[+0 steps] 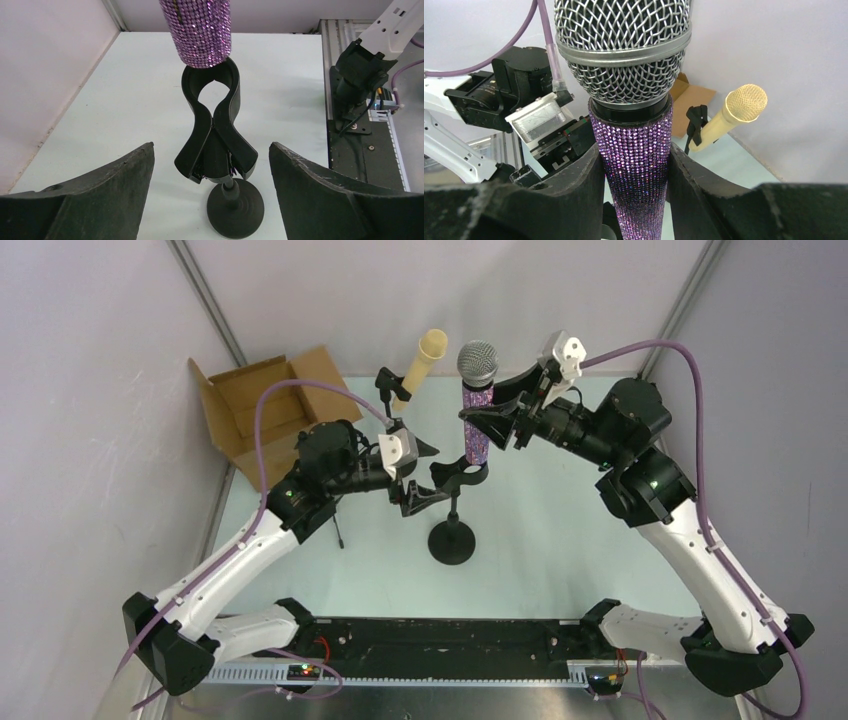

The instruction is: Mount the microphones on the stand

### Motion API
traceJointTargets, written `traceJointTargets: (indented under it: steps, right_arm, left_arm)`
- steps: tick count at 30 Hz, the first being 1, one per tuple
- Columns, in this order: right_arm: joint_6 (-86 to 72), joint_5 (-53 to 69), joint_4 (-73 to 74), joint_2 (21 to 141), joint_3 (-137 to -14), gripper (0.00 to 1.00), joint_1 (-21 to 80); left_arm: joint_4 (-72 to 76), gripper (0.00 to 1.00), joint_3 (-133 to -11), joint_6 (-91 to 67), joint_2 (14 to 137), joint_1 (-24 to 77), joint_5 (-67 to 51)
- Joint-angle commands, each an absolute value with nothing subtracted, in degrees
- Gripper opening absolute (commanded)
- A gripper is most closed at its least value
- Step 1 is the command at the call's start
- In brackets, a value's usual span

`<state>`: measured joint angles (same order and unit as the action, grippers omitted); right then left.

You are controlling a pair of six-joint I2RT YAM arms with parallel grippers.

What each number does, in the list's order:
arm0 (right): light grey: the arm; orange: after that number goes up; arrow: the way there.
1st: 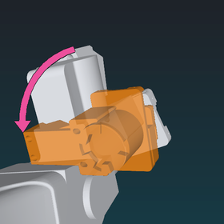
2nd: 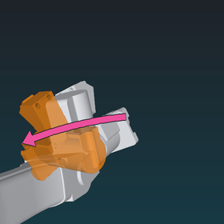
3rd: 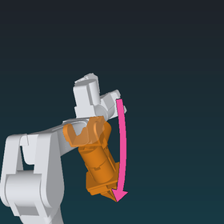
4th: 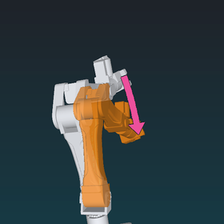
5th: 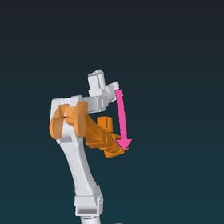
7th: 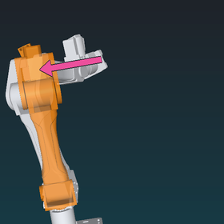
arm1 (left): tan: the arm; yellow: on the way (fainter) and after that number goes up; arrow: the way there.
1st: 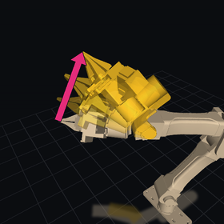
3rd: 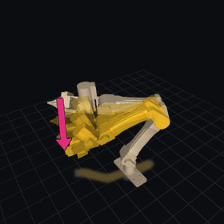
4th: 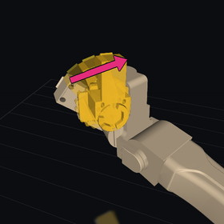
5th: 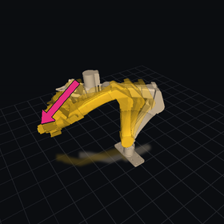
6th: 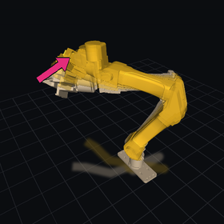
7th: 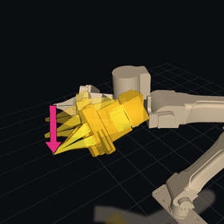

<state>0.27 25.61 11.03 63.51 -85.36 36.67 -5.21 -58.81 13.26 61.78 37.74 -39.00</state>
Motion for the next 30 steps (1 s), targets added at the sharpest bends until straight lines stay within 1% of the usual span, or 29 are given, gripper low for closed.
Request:
traceJointTargets:
  steps: [1,9,15,19,25,30]
  right_arm:
    - [3.26,22.5,9.49,63.47,-85.72,0.0,38.08]
    - [5.85,19.72,9.4,64.34,-85.34,0.0,41.52]
    - [6.75,18.73,9.35,64.77,-85.39,0.0,42.05]
    - [6.98,18.55,8.96,64.98,-85.88,0.0,42.03]
    - [6.77,18.76,9.49,65.32,-86.39,0.0,42.15]
    - [6.96,18.36,10.15,65.01,-86.15,0.0,42.2]
  left_arm:
    - [-3.69,0.88,-58.62,15.78,61.97,37.82,-36.84]
    - [-3.91,0.92,-57.75,16.25,61.68,38.82,-35.61]
    - [-3.94,0.92,-57.51,15.92,61.98,38.85,-36.87]
    - [-3.91,0.89,-57.48,15.99,62.15,38.91,-36.75]
    - [-3.64,0.8,-58.27,15.98,62.54,38.93,-36.96]
    - [-2.99,0.76,-58.07,15.41,62.85,38.89,-36.88]
